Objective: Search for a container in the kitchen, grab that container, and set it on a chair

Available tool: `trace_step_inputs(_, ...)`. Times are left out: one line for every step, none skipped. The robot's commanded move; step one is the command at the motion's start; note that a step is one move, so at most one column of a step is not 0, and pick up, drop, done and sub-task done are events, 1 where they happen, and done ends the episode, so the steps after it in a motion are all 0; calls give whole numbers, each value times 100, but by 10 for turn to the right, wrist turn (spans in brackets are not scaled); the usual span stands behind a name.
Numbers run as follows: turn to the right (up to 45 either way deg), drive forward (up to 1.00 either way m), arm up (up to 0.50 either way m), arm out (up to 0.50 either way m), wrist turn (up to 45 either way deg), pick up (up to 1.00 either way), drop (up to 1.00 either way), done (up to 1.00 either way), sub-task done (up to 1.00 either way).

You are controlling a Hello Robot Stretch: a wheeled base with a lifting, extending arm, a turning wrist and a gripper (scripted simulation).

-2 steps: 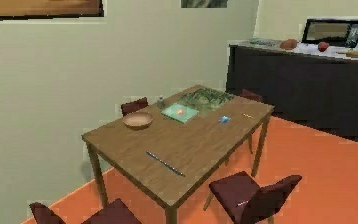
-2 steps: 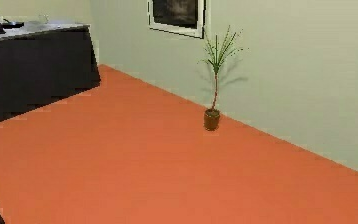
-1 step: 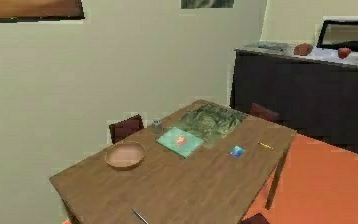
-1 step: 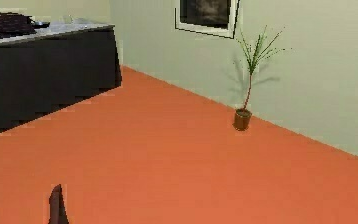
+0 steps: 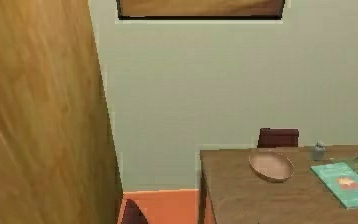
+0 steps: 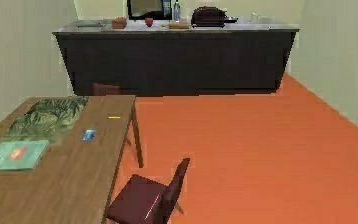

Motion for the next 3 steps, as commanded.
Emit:
trace_step_inputs(-450,0,0,0,0,0,0,0,0)
trace_step_inputs(-150,0,0,0,0,0,0,0,0)
trace_step_inputs(0,0,50,0,0,0,0,0,0)
